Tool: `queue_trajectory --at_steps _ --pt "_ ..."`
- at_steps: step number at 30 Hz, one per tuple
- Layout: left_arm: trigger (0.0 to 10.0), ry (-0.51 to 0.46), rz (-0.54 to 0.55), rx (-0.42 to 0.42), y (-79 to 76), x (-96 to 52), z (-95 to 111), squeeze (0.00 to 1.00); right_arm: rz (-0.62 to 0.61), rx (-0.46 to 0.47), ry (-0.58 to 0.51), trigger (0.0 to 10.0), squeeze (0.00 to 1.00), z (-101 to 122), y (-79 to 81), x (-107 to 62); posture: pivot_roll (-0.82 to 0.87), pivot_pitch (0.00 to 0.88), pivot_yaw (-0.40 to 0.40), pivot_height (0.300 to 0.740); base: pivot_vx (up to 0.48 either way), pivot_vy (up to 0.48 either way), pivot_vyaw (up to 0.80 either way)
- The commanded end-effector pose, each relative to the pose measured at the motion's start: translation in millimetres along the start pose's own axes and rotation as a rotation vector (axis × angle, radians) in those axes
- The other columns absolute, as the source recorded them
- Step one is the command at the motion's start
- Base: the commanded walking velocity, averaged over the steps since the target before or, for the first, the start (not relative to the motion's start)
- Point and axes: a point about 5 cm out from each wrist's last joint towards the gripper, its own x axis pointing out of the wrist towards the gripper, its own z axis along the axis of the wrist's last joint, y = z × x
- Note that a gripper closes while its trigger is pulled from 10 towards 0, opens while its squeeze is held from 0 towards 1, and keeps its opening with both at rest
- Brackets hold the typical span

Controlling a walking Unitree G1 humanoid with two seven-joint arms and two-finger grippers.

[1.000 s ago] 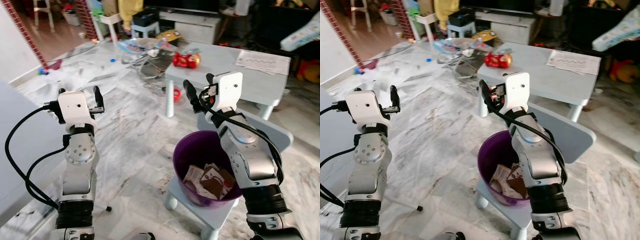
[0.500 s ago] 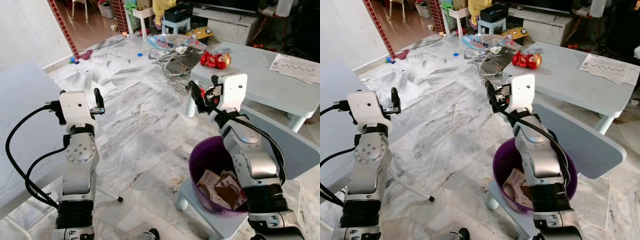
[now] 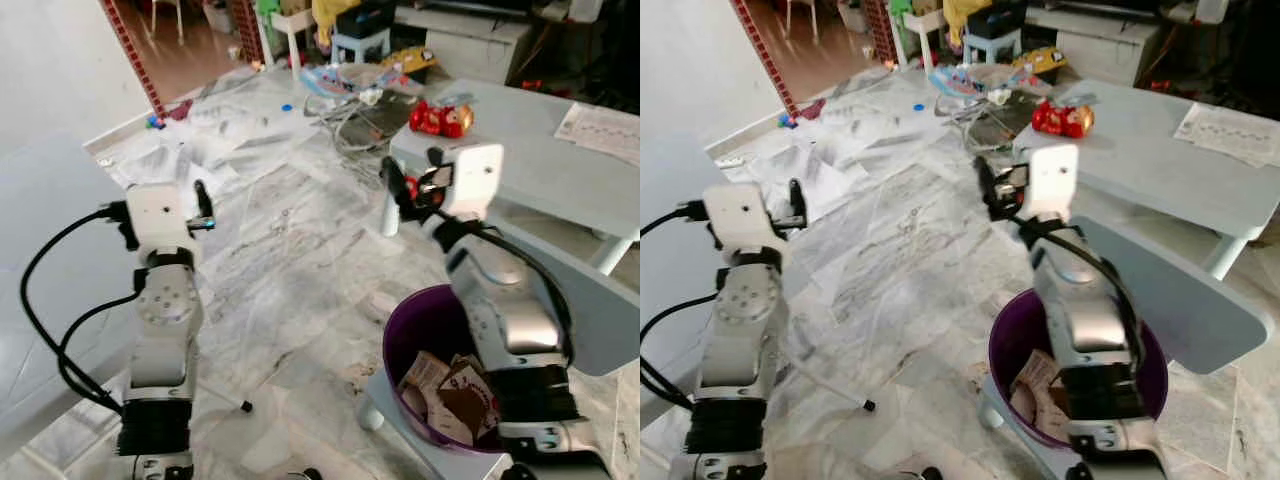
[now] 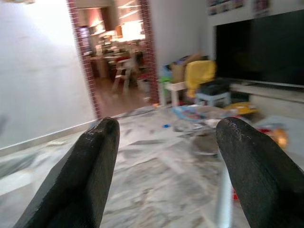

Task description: Picking trash to rubbish bin

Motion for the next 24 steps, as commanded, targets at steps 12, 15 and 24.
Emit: queue_trajectory --at_steps 12,15,24 --pt "10.0 0.006 0.034 0.025 8.7 -0.3 -0.7 0.00 0.049 0.007 -0.021 10.0 0.00 3.1 11.5 3.4 -0.05 0.047 0.084 0.740 0.000 0.304 0.04" --pt "10.0 0.007 0.032 0.027 8.4 -0.5 -0.9 0.00 0.048 0.008 -0.021 10.0 0.00 2.9 11.2 3.4 -0.05 0.047 0.084 0.740 0.000 0.000 0.27" --pt "10.0 0.003 0.030 0.031 6.1 -0.9 -0.3 0.00 0.050 0.008 -0.024 10.0 0.00 3.7 9.6 4.4 -0.05 0.043 0.080 0.740 0.000 0.000 0.80"
